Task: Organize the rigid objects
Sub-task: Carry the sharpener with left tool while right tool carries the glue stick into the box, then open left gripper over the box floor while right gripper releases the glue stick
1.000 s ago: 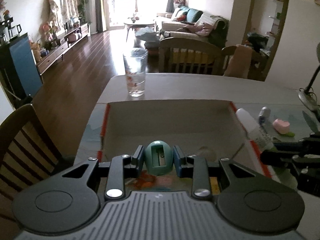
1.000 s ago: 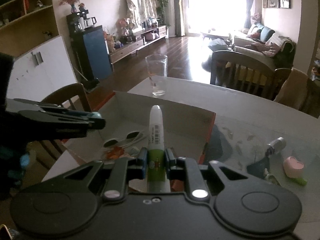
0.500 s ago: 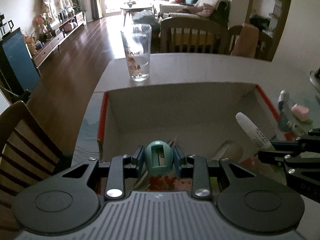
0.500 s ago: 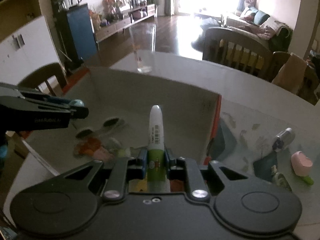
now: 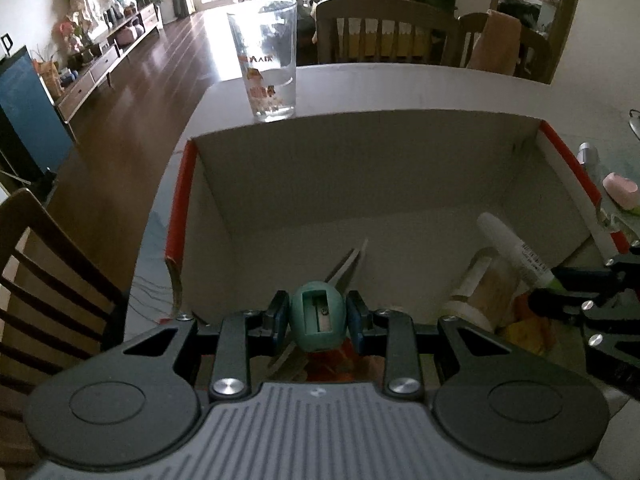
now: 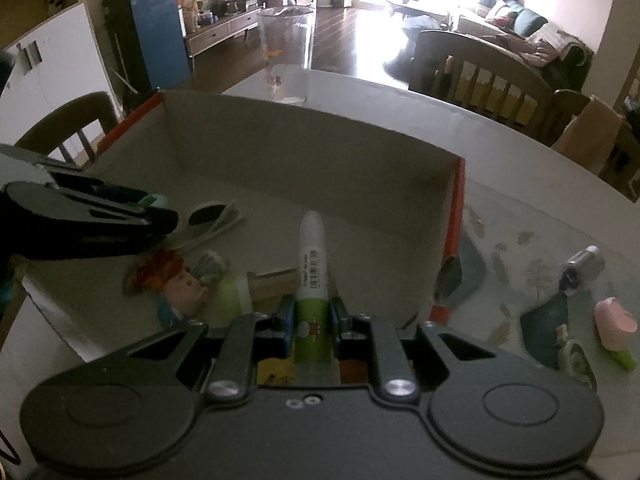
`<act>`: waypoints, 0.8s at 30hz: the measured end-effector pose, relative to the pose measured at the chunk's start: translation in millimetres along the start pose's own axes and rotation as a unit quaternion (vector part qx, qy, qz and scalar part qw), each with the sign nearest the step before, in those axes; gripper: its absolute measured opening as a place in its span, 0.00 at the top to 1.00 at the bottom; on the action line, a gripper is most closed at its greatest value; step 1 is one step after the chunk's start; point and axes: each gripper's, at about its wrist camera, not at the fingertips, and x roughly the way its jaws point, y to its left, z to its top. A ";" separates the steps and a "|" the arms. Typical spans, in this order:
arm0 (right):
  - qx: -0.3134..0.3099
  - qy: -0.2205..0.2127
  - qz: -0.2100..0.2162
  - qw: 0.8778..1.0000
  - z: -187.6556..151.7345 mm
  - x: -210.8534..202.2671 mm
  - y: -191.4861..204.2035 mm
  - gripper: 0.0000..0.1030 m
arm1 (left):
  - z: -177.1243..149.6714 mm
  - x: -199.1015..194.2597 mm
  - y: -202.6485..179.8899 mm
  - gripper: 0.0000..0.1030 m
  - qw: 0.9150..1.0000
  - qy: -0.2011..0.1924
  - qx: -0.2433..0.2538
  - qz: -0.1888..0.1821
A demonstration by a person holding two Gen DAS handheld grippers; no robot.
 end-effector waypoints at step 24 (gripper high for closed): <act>0.006 -0.011 0.026 1.000 -1.5 -21.8 4.3 0.60 | 0.3 -14.0 -6.5 0.70 1.000 0.019 0.003 0.004</act>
